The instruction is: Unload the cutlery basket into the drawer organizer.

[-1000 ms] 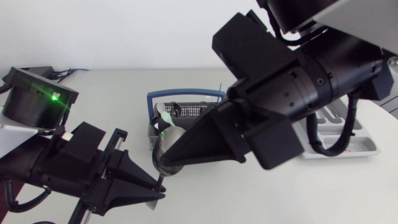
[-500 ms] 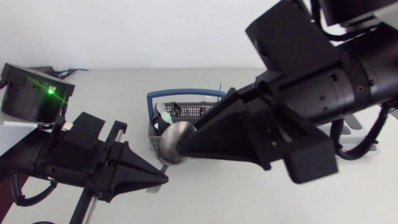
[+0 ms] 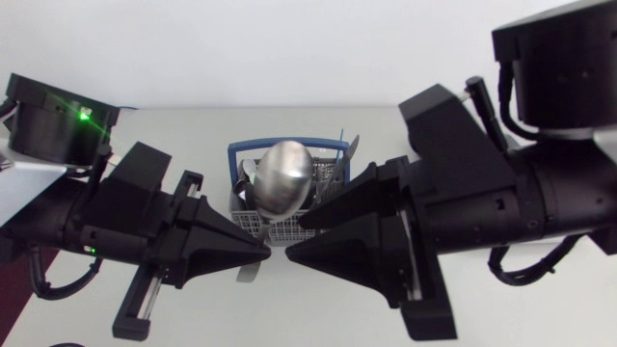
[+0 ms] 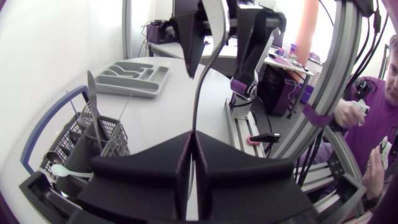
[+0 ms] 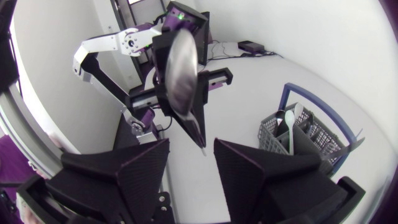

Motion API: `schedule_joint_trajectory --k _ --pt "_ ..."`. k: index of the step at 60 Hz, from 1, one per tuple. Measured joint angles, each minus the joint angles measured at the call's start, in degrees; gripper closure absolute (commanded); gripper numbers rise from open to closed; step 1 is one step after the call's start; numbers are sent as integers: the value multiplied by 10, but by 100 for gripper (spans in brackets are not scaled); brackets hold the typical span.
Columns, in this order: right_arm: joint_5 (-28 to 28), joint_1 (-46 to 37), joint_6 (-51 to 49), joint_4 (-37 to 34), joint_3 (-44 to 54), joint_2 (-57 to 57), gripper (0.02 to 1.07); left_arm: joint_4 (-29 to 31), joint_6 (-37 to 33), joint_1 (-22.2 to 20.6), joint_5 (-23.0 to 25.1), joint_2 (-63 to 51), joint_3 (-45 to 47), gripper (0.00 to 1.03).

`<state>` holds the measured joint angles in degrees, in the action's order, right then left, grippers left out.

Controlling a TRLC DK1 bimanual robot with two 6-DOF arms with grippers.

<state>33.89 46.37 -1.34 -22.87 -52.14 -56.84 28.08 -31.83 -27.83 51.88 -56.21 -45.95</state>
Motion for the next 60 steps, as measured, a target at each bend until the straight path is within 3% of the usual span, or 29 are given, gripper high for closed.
schedule_joint_trajectory --k 15,19,25,33,39,60 --pt "-40 38 -19 80 40 -8 53 -7 17 31 41 -10 -14 100" --pt "-42 40 -20 95 40 -10 62 -7 19 38 49 -10 -14 100" --pt "-42 42 -22 115 40 -14 65 -8 19 48 66 -15 -14 100" --pt "-42 43 -24 129 40 -34 66 -8 19 60 89 -19 -14 100" --pt "-42 43 -24 142 40 -50 77 -8 19 60 94 -19 -14 100" --pt "-40 43 -26 146 15 -59 81 -8 19 60 101 -19 -14 100"
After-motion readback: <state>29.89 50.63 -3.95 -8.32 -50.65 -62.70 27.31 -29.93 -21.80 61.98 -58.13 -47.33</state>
